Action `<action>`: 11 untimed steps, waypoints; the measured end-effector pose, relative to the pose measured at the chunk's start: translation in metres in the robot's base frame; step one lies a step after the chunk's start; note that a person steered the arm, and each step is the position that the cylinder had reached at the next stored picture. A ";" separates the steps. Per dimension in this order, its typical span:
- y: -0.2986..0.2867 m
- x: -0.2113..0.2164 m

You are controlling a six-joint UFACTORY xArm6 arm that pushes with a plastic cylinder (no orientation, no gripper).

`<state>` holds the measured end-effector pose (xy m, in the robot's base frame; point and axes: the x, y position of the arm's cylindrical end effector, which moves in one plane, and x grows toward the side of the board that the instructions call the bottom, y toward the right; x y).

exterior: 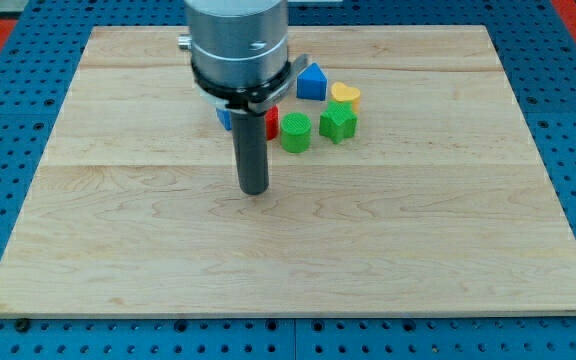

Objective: Place the arm to the center bottom

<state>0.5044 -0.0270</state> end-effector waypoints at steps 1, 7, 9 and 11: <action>-0.003 0.049; -0.243 0.088; -0.112 -0.100; -0.068 0.112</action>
